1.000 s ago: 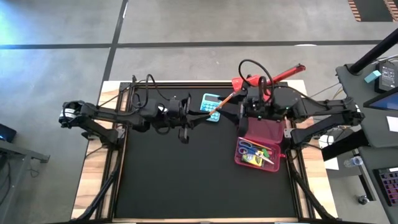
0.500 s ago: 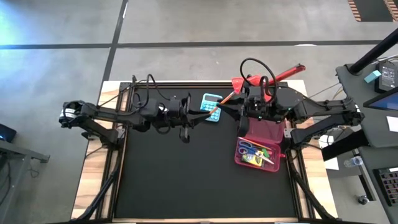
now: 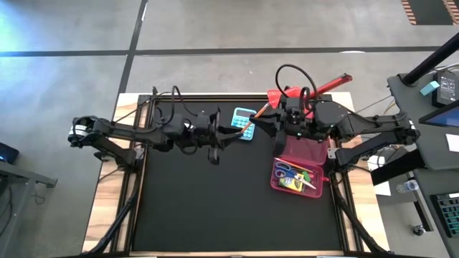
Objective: Pack school essentials
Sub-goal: Put the orange pencil into the red supply box
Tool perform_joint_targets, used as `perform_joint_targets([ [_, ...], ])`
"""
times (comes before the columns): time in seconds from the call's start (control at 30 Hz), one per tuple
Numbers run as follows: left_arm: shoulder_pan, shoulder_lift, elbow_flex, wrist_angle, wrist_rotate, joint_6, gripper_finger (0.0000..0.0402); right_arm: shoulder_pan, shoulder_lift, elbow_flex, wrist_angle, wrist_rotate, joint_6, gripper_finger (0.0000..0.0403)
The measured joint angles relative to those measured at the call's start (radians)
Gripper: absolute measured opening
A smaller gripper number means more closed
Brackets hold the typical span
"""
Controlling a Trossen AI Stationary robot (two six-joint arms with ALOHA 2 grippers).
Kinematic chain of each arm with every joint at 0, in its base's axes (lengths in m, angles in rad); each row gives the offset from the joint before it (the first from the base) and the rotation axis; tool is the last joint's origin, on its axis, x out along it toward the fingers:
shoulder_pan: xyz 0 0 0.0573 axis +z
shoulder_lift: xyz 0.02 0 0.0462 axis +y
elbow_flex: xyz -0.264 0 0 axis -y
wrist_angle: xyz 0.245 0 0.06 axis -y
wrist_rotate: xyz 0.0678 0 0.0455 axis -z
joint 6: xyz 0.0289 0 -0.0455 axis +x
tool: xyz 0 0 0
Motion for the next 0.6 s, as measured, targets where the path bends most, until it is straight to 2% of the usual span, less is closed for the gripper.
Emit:
perform_joint_targets([
  [0.13, 0.000, 0.011, -0.002, -0.005, 0.004, 0.000, 0.0124, 0.000, -0.001, 0.000, -0.024, 0.000, 0.000, 0.0013],
  [0.27, 0.001, 0.011, -0.002, -0.089, -0.005, -0.001, 0.0185, -0.002, -0.016, 0.000, -0.125, 0.019, 0.047, 0.0013],
  [0.43, 0.006, 0.005, -0.002, -0.315, -0.080, -0.004, 0.0229, -0.016, -0.065, 0.000, -0.445, 0.075, 0.235, 0.0013],
  [0.6, 0.014, 0.005, -0.003, -0.504, -0.119, -0.087, 0.0235, -0.016, -0.075, 0.000, -0.855, 0.062, 0.504, 0.0013],
])
